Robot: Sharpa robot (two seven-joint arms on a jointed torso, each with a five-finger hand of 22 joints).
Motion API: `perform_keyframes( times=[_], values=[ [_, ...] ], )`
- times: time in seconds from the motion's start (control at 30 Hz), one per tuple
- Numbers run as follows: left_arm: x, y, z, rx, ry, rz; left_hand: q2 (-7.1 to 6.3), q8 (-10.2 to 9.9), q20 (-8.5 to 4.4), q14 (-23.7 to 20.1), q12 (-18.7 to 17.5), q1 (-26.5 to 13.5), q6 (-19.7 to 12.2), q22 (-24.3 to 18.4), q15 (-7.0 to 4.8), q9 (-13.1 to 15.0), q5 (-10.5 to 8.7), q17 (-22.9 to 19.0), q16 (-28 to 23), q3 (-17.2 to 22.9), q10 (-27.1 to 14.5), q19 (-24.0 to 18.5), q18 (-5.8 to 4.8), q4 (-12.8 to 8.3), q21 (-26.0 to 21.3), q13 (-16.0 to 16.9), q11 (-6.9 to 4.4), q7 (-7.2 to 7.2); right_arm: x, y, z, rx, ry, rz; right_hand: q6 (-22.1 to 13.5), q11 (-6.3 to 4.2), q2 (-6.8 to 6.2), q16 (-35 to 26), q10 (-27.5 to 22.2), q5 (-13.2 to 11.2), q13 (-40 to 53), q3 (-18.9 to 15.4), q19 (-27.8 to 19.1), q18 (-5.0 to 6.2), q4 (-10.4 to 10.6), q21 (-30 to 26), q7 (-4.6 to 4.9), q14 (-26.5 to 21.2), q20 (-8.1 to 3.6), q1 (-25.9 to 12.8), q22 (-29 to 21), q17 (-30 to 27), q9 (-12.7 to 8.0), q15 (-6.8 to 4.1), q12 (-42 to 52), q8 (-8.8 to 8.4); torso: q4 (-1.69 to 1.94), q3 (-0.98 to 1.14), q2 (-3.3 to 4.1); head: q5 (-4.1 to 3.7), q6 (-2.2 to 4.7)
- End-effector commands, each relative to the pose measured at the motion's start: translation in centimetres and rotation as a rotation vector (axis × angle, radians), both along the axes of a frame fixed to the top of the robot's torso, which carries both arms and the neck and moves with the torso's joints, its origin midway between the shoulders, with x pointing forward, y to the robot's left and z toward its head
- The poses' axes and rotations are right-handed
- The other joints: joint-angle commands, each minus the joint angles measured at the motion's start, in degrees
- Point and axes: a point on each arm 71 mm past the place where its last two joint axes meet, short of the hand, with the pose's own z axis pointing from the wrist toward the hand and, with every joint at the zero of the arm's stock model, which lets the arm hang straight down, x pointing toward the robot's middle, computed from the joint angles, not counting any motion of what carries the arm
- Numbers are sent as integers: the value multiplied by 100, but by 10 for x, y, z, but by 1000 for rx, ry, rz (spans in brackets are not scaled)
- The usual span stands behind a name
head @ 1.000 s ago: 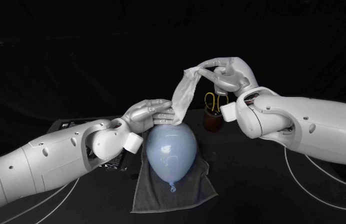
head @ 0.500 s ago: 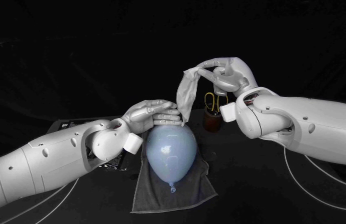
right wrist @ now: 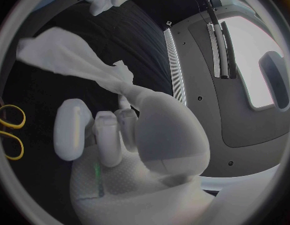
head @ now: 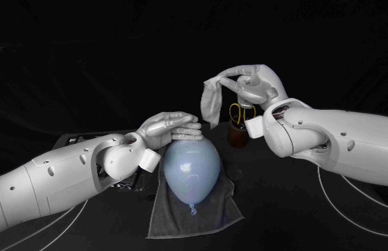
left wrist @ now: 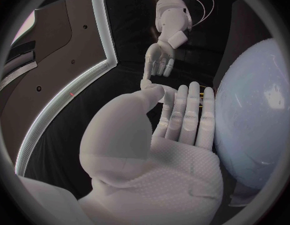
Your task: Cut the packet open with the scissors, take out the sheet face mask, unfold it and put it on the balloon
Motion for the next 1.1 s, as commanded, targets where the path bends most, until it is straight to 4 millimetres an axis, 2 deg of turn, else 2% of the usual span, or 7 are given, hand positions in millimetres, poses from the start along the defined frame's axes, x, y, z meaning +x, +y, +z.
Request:
perform_keyframes(
  times=[0.03, 0.3, 0.43, 0.67, 0.93, 1.07, 1.1],
  values=[
    [1, 1, -1, 27, -13, 32, -42, -34, 4, 43, 18, 20, 46, 6, 1, -13, 12, 6, 9, -15, 48, 49, 110, -18, 28, 6, 9, 175, -3, 3, 1, 5, -7, 22, 40, -22, 38, 20, 252, 16, 1039, 41, -9, 36, -2, 2, -2, 598, -36, 2, 1056, 1505, -6, -34, 31, 16, -3, 0, -1, -13, 12],
    [7, 17, 2, 80, -131, 151, -69, -238, -42, 132, -4, 266, 11, 48, -27, -158, 9, 81, 103, 109, -63, 250, 134, -274, 150, 0, 16, 171, -8, 7, 2, 11, -11, 37, 26, -19, 37, 20, 250, 16, 1037, 63, -13, 38, -19, -7, 1, 598, -35, -13, 1053, 1505, 6, -32, 27, 35, 3, 2, -5, -34, 65],
    [14, 30, 3, 122, -218, 232, -124, -492, -85, -166, -8, 399, -199, 80, 66, -301, 11, 137, 140, 115, -345, 317, 114, -500, 231, 0, 102, 232, -11, 10, 3, 18, -7, 52, 26, -19, 37, 20, 250, 16, 1037, 63, -13, 38, -19, -7, 1, 598, -35, -13, 1053, 1505, 6, -32, 27, 35, 1, -4, -13, -44, 95],
    [22, 39, 4, 127, -277, 316, 174, -579, -106, -549, 107, 529, -79, 126, 136, -386, 12, 239, 294, 190, -440, 224, 90, -680, 298, 12, 150, 299, -18, 18, 4, 30, 0, 82, 23, -19, 37, 20, 250, 17, 1037, 68, -13, 38, -22, -6, 1, 598, -34, -16, 1053, 1505, 8, -32, 28, 39, -1, -17, -9, -66, 168],
    [28, 42, 5, 124, -301, 355, 328, -796, -65, -1116, 105, 638, -216, 153, 280, -524, 13, 138, 187, 387, -670, -137, -36, -947, 278, -8, 222, 327, -20, 23, 7, 41, -2, 98, 23, -19, 37, 20, 250, 17, 1037, 68, -13, 38, -22, -6, 1, 598, -34, -16, 1053, 1505, 8, -32, 28, 39, 5, -9, -25, -51, 235],
    [30, 38, 3, 165, -344, 296, 43, -1034, 20, -1712, 0, 422, -630, -28, 479, -639, 11, -51, -104, 413, -1056, -1072, -291, -1067, -81, -5, 401, 125, -20, 28, 9, 51, -2, 108, 23, -19, 37, 20, 250, 17, 1037, 68, -13, 38, -22, -6, 1, 598, -34, -16, 1053, 1505, 8, -32, 28, 39, 4, -7, -48, -35, 275],
    [30, 36, 3, 175, -353, 271, -123, -1093, 27, -2287, -41, 289, -766, -88, 529, -663, 12, -256, -211, 271, -1239, -1543, -378, -1067, -195, -16, 409, 65, -20, 29, 10, 53, -3, 111, 23, -19, 37, 20, 250, 17, 1037, 68, -13, 38, -22, -6, 1, 598, -34, -16, 1053, 1505, 8, -32, 28, 39, 4, -8, -55, -40, 282]
  ],
)
